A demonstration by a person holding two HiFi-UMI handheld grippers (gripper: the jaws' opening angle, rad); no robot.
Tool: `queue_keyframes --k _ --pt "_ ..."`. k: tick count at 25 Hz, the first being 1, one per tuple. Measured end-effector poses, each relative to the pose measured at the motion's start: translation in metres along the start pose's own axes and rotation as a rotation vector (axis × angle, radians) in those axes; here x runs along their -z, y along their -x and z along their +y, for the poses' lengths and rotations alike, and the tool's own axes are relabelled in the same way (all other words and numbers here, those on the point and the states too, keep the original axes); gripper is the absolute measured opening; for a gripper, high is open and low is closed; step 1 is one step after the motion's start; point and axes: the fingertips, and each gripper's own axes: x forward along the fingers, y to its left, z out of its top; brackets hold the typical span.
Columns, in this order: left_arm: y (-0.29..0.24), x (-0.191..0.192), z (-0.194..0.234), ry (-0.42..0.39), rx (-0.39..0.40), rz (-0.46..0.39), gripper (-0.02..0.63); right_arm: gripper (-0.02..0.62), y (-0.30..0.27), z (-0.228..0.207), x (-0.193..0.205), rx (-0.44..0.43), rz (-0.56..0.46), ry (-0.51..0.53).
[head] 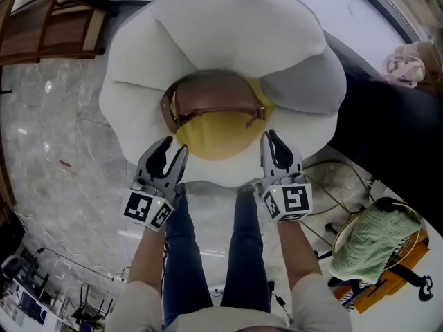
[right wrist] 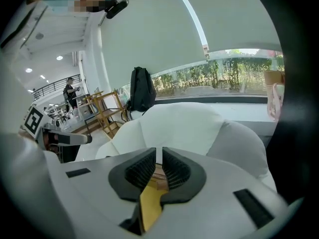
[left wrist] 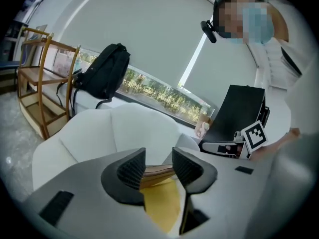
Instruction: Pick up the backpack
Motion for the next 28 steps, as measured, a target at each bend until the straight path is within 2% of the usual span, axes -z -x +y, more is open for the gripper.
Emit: queue_keyframes --k 2,6,8,9,16,21,28 --pt "-0.002 0.010 0.007 0.023 -0.017 0.015 0.185 0.032 -0.003 -0.004 0.005 0.008 0.005 0.002" --pt "-0.005 0.033 0.027 0.067 -0.072 0.048 0.221 0.052 -0.011 -0.013 0.021 0.033 0.022 0.007" --pt "-0.007 0.047 0.039 0.103 -0.104 0.058 0.259 0.186 -0.016 -0.017 0.031 0.037 0.033 -0.006" --pt "-0.009 0.053 0.045 0.119 -0.117 0.063 0.266 0.215 -0.019 -0.019 0.037 0.038 0.041 -0.009" --pt "-0.024 0.092 0.072 0.153 -0.166 0.131 0.305 0.308 -0.043 -0.029 0.086 0.039 0.134 -0.004" --pt "-0.038 0.118 0.085 0.127 -0.179 0.192 0.321 0.340 -0.059 -0.036 0.112 0.036 0.189 -0.003" --pt "-0.062 0.133 0.089 0.132 -0.167 0.199 0.324 0.354 -0.081 -0.036 0.134 0.000 0.231 0.040"
